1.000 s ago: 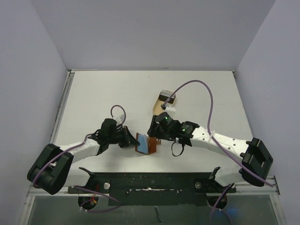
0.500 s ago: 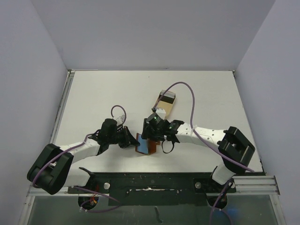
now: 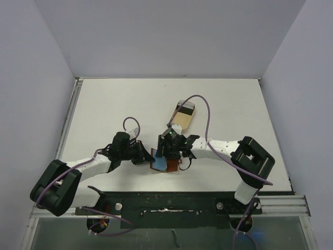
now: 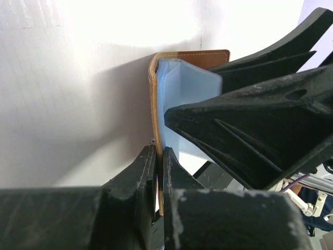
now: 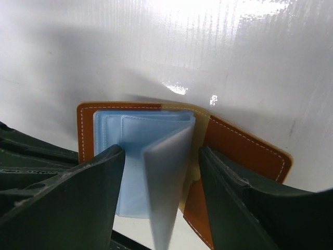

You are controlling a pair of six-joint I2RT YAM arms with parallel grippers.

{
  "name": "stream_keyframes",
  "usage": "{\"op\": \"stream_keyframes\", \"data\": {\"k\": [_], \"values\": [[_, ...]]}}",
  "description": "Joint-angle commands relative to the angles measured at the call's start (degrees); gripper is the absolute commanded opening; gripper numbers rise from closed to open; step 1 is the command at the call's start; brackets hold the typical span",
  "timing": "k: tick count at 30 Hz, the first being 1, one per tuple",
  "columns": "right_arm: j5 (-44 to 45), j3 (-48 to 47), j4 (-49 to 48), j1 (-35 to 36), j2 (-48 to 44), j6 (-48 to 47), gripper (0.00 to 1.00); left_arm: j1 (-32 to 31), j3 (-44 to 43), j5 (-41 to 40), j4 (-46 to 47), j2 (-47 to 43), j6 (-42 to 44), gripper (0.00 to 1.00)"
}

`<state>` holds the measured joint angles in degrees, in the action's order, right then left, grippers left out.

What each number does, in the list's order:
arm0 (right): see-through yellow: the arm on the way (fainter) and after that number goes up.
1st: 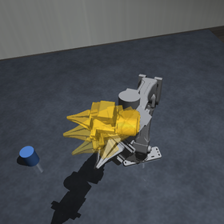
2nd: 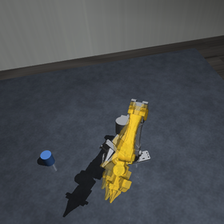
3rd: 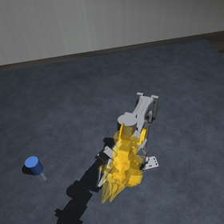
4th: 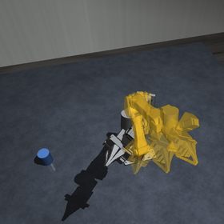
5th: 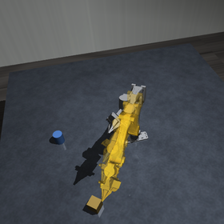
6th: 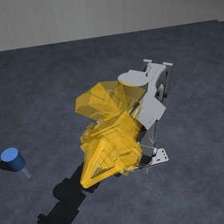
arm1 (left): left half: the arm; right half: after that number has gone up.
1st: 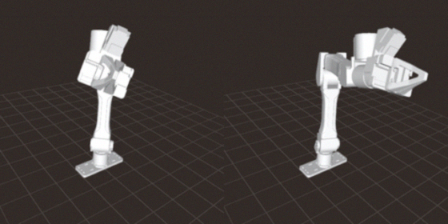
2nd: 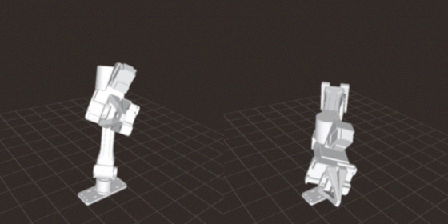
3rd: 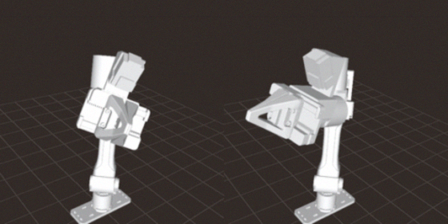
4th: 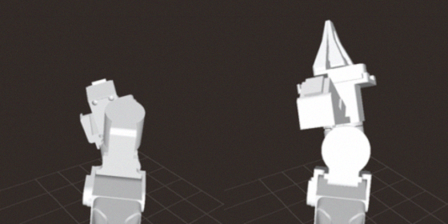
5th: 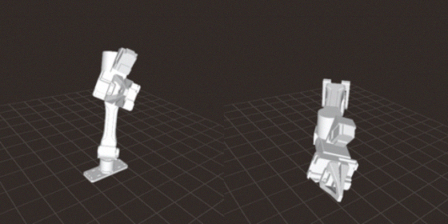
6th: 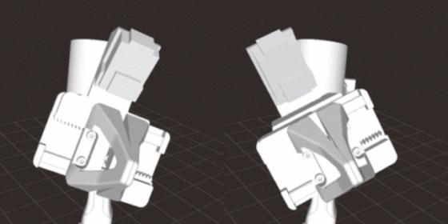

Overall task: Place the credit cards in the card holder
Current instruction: Open the card holder at the center of the board.

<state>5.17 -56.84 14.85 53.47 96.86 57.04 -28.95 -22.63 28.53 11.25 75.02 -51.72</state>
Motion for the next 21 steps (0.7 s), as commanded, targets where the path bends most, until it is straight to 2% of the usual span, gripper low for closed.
{"op": "stream_keyframes", "data": {"k": [1,12,21], "values": [[-0.87,2.18,-2.84,-1.01,0.58,-0.25,0.59,-0.32,-1.66,0.44,2.2,-0.65,0.97,0.0],[2.98,5.87,0.6,-2.19,-2.79,-1.76,0.54,-0.32,-1.98,-1.45,-0.55,-1.2,1.49,0.0],[13.57,5.59,15.44,-3.64,-11.28,-3.18,0.55,-0.32,-2.39,-1.01,0.41,-2.33,0.1,0.0]]}}
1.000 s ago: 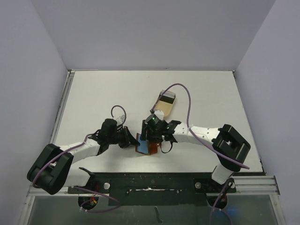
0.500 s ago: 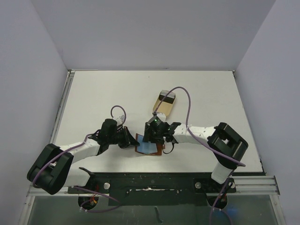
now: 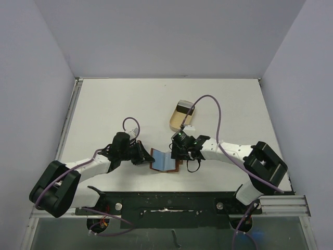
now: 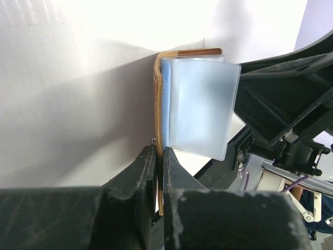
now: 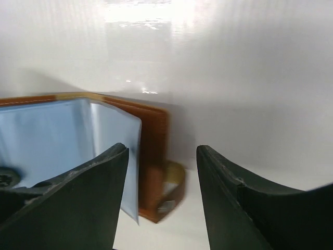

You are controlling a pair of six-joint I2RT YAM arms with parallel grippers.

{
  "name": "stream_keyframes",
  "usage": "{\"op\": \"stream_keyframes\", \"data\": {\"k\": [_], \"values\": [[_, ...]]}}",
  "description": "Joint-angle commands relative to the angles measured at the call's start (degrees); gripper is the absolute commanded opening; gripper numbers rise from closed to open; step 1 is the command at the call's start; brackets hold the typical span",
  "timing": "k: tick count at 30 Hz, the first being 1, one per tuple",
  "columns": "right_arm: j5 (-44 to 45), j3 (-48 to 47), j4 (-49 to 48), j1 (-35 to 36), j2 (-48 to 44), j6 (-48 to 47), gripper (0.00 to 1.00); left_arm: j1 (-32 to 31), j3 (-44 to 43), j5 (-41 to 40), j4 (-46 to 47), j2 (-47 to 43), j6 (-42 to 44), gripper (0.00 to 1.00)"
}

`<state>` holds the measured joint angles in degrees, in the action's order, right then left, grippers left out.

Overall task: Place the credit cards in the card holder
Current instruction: Open the card holder at the center of the board.

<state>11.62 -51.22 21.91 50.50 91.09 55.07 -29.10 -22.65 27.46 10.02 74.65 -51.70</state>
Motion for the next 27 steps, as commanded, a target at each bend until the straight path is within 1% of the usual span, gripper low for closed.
{"op": "stream_keyframes", "data": {"k": [1,4,6,12,18,22,27], "values": [[7.49,-0.49,10.04,-0.6,-6.21,-1.01,0.55,-0.17,-2.5,0.17,1.66,-1.92,-0.04,0.0],[7.98,-3.14,13.23,0.54,-7.69,-0.32,0.55,-0.17,-2.57,0.61,1.8,-1.88,-0.17,0.0],[7.2,-4.96,13.31,1.9,-8.3,0.26,0.54,-0.21,-2.36,0.55,2.37,-1.88,-0.76,0.0],[2.41,-8.24,6.87,4.03,-9.17,0.53,0.49,-0.25,-2.97,0.23,1.42,-2.2,-1.13,0.0],[-4.3,-6.74,-3.46,4.25,-8.47,1.72,0.46,-0.25,-3.67,-0.39,-0.59,-3.25,-0.68,0.0],[-3.96,-5.46,-5.29,4.25,-5.84,2.61,0.44,-0.25,-2.83,-0.12,1.8,-3.17,-1.55,0.0],[-1.76,-5.25,-3.06,4.08,-2.0,1.16,0.44,-0.25,-1.41,1.33,5.32,-1.64,-2.5,0.0]]}}
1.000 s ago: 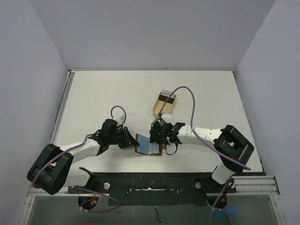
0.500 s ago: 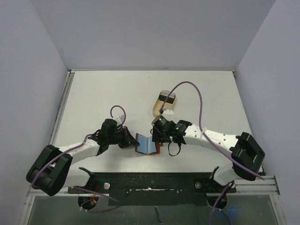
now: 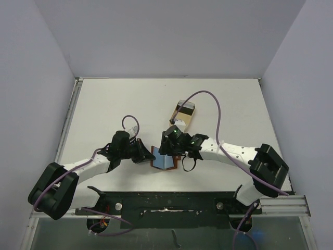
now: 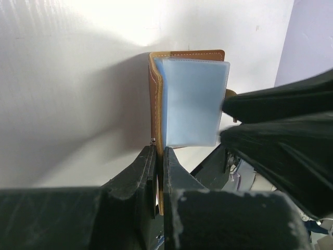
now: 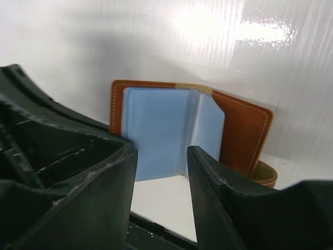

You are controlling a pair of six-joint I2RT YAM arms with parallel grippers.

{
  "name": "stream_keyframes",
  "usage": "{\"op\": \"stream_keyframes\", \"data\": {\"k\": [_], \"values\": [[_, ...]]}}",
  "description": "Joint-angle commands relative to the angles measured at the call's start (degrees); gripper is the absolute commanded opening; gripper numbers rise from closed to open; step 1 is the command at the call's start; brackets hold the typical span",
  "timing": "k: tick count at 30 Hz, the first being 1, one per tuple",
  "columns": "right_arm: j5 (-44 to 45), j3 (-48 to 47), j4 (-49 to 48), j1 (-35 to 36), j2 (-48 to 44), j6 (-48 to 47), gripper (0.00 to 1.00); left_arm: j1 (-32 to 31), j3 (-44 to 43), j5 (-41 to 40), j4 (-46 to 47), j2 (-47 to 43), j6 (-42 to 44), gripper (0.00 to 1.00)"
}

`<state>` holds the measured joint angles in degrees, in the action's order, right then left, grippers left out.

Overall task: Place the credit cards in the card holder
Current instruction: Open the card holder at the center of the board.

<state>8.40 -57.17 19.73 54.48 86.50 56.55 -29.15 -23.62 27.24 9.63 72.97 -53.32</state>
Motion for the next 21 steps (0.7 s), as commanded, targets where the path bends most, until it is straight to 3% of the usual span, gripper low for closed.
{"op": "stream_keyframes", "data": {"k": [1,6,14,21], "values": [[2.09,0.78,-0.31,-0.04,3.19,-0.49,0.44,-0.21,-0.32,1.67,5.89,0.35,-0.93,0.0],[3.91,2.36,1.51,-0.98,6.2,-1.08,0.43,0.65,-0.25,0.86,5.11,1.03,-0.11,0.0],[4.97,3.89,2.07,-1.01,7.93,-0.92,0.43,1.99,-2.24,-3.34,-2.04,2.67,4.02,0.21],[5.42,5.88,1.63,-0.82,8.74,0.19,0.42,2.08,-4.75,-6.64,-8.03,4.71,7.41,0.23]]}}
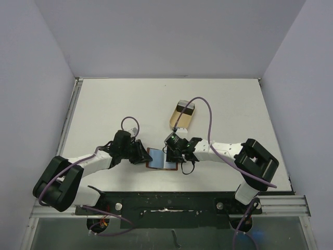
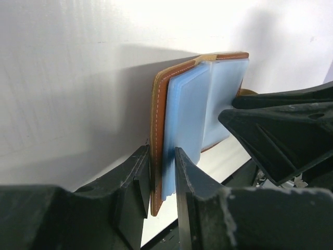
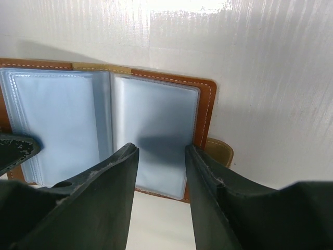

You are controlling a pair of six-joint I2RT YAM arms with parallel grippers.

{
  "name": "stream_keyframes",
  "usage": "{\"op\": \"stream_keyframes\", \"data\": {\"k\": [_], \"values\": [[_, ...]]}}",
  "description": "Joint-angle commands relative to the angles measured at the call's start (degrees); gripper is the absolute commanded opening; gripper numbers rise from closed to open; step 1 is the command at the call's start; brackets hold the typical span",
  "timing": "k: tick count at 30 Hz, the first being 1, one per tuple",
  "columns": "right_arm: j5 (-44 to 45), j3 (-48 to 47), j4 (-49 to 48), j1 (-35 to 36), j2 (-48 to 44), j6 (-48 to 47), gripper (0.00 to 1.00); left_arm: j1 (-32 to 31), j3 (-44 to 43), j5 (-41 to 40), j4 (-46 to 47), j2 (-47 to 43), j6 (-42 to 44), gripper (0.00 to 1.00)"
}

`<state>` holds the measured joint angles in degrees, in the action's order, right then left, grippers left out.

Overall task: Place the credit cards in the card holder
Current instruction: Open the card holder at the center of the board.

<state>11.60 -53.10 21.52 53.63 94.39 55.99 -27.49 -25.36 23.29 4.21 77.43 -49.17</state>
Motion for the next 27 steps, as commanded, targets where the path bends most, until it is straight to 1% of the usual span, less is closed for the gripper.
{"op": "stream_keyframes", "data": {"k": [1,11,14,16,20,24,27], "values": [[2.21,2.08,-0.23,0.05,0.88,0.87,0.42,0.41,-3.02,-2.7,-2.7,0.19,3.28,0.23],[3.24,3.66,0.26,0.07,1.02,1.27,0.42,0.5,-3.99,-6.06,-6.41,-1.08,4.94,0.23],[3.35,4.09,0.22,0.04,0.73,1.48,0.41,0.5,-3.84,-5.52,-6.01,-1.06,4.96,0.23],[3.35,4.3,0.11,0.0,0.57,1.5,0.41,0.5,-3.44,-4.16,-4.87,-0.97,4.88,0.18],[3.1,3.77,-0.21,0.07,0.09,0.54,0.42,0.5,-2.78,-2.01,-3.21,-1.56,4.79,0.0],[1.85,2.87,-2.18,0.63,-1.0,-1.94,0.42,0.5,-2.25,1.01,-0.73,-2.63,4.44,0.0],[1.44,1.06,-1.71,0.69,-2.53,-4.3,0.43,0.59,-2.51,2.89,0.25,-3.06,4.33,0.0]]}}
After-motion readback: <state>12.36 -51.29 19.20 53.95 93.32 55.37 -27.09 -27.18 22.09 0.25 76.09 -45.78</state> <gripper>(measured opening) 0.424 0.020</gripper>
